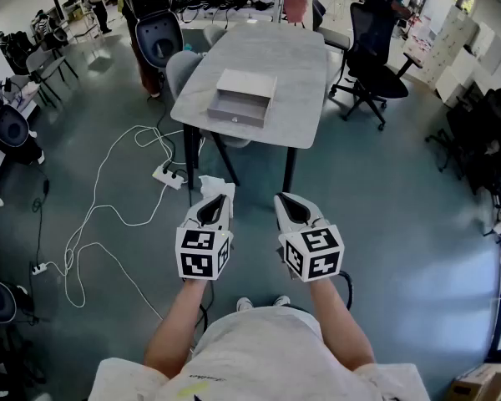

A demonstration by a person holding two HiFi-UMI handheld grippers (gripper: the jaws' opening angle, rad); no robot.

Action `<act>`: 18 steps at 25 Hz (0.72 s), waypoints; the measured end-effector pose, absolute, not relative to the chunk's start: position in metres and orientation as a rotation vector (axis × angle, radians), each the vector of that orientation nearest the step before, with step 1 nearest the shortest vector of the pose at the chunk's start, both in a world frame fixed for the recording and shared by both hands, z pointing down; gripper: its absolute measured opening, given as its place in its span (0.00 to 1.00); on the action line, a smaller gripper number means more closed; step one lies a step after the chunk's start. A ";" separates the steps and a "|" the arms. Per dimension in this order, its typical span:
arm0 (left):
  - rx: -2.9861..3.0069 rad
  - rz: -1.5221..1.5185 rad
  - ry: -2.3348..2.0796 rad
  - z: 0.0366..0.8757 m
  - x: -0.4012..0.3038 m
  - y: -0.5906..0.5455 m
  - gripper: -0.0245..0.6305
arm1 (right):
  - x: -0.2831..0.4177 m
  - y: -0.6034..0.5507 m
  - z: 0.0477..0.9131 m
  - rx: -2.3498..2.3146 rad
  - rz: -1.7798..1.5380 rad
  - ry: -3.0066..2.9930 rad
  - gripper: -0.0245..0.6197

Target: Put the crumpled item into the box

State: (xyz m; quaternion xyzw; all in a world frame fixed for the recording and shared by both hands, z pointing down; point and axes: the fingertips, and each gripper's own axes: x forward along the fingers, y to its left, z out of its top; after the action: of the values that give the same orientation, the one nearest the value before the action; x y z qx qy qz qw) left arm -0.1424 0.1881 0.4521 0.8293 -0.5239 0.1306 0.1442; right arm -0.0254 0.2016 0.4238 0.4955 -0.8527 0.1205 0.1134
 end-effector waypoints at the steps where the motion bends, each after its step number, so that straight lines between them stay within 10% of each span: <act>1: 2.392 0.376 -1.507 0.452 -0.142 0.189 0.06 | -0.027 0.202 0.424 1.452 0.352 -2.501 0.05; 18: 2.390 0.400 -1.513 0.461 -0.138 0.150 0.06 | -0.026 0.164 0.440 1.409 0.385 -2.527 0.05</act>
State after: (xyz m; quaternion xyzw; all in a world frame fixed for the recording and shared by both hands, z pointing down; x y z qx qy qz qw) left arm -0.1380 0.1504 0.4613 0.8281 -0.5243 0.1387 0.1421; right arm -0.0260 0.1638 0.4397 0.4798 -0.8604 0.1311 0.1112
